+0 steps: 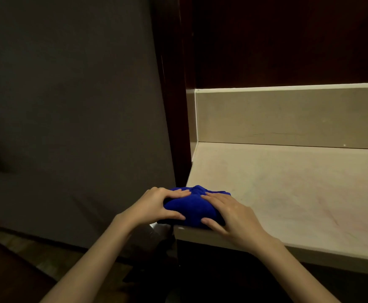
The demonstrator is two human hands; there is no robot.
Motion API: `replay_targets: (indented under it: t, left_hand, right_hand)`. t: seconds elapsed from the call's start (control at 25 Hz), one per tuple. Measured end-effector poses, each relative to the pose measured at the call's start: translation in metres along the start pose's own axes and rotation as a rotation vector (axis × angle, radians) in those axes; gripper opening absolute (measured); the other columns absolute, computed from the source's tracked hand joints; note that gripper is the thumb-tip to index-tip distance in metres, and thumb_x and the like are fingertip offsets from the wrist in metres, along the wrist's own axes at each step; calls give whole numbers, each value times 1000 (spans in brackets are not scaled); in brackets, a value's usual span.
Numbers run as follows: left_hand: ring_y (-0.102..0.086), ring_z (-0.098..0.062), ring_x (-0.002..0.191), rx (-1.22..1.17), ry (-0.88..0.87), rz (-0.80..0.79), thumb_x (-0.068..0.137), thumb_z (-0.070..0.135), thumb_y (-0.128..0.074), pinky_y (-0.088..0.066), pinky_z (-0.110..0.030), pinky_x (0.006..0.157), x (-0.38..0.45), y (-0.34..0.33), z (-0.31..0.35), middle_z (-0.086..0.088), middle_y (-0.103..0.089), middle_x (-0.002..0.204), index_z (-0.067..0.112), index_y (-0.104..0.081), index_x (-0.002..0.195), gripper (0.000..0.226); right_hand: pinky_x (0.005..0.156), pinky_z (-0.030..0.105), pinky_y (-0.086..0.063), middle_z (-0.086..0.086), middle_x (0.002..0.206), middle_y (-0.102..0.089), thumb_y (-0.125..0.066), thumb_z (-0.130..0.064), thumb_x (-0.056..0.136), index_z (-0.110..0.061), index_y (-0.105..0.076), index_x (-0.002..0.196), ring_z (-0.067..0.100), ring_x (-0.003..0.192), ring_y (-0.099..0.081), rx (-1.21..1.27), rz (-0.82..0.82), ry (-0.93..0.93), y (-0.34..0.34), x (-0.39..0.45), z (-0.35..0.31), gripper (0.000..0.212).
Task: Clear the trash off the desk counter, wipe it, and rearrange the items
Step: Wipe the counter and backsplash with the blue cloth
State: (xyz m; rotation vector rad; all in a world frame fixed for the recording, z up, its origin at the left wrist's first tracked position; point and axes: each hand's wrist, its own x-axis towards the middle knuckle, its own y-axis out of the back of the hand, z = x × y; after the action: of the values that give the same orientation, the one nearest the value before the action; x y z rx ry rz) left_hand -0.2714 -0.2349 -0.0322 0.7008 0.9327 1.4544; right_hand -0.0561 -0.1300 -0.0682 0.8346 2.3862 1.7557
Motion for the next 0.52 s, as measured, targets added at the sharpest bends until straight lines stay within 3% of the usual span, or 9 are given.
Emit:
replay_targets:
  t: [0.16, 0.36, 0.52]
  left_hand:
    - [-44, 6, 122, 1, -1, 20, 79, 35, -74, -38, -26, 109, -11, -8, 8, 23, -45, 138, 46, -38, 131, 63]
    - [-45, 12, 113, 66, -9, -21, 53, 84, -48, -39, -22, 104, -7, -13, 36, 32, -43, 127, 62, -31, 121, 73]
    - [-47, 3, 124, 94, -24, -5, 52, 91, -43, -39, -27, 108, 7, -40, 72, 23, -48, 138, 62, -33, 125, 80]
  right_hand:
    - [107, 22, -32, -16, 153, -29, -42, -56, 93, -35, -27, 147, 3, 140, -26, 21, -8, 43, 4, -7, 0, 60]
    - [108, 24, -34, -14, 151, -34, -48, -56, 91, -33, -35, 144, 4, 139, -30, 70, -21, 82, 15, -24, 21, 59]
    - [108, 20, -31, -19, 149, -35, -52, -57, 88, -35, -39, 142, -1, 137, -31, 120, -8, 66, 33, -58, 58, 59]
